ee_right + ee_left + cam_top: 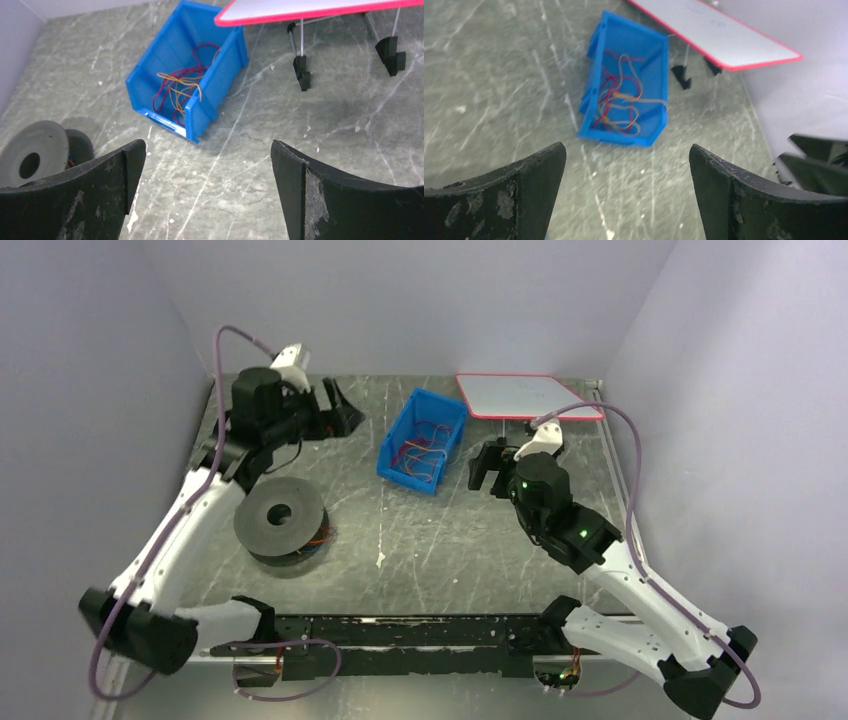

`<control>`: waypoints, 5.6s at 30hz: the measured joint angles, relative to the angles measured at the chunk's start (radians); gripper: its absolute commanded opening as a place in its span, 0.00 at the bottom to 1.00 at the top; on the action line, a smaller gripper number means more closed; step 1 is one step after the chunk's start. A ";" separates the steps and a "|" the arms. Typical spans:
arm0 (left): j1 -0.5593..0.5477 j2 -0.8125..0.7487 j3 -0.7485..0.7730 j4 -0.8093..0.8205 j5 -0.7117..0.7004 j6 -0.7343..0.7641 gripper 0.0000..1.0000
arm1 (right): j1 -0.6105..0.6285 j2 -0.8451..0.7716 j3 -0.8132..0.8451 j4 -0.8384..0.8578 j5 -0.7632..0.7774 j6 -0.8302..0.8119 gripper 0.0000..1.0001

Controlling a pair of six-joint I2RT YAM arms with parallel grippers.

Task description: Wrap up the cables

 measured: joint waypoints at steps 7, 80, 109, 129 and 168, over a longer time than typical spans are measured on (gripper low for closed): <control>0.000 -0.227 -0.209 -0.051 -0.063 0.079 0.98 | 0.000 0.017 0.000 0.019 -0.022 -0.031 1.00; 0.000 -0.119 -0.596 -0.182 -0.528 -0.286 0.99 | 0.308 0.576 0.045 0.264 -0.143 0.076 0.98; 0.005 0.090 -0.502 -0.171 -0.548 -0.256 0.91 | 0.308 0.502 -0.002 0.272 -0.138 0.061 1.00; 0.021 0.060 -0.491 -0.155 -0.520 -0.237 0.07 | 0.308 0.475 -0.032 0.272 -0.127 0.061 1.00; 0.021 -0.319 -0.659 0.318 0.222 -0.166 0.07 | 0.174 0.348 -0.033 0.265 -0.274 0.057 1.00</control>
